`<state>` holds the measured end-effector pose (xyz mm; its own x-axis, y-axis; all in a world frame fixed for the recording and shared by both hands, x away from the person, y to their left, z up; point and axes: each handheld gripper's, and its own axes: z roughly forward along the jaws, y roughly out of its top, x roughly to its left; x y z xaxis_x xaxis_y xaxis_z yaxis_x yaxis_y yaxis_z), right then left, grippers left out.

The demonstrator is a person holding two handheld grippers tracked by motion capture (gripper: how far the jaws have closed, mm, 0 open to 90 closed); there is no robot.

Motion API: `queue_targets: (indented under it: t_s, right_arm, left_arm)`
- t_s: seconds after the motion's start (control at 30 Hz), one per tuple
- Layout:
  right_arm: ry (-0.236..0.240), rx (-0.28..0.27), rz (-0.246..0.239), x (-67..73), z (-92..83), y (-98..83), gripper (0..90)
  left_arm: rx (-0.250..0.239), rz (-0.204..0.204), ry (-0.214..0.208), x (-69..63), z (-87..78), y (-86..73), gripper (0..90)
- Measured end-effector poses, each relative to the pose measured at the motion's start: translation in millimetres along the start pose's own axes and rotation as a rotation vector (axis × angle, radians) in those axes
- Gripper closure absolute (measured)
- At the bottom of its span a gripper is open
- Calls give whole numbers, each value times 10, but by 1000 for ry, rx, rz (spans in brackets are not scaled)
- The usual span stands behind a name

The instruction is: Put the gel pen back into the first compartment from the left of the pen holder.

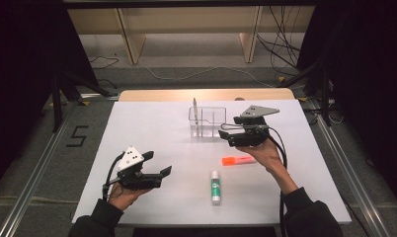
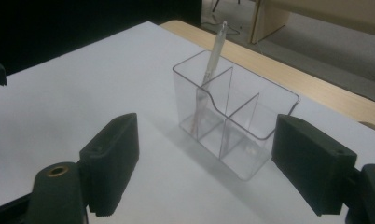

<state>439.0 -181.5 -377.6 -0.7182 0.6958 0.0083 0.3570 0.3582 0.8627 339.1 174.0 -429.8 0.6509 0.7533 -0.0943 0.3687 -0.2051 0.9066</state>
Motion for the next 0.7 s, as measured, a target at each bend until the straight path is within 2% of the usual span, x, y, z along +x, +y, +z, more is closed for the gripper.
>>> queue_targets:
  t_s: [0.3, 0.7]
  right_arm:
    - [14, 19, -4, -41, -51, -78, 222]
    - [27, 84, -20, -59, -61, -160, 202]
  left_arm:
    - [2, -3, 0, 0, 8, 9, 162]
    - [0, -5, -5, 10, -1, 8, 162]
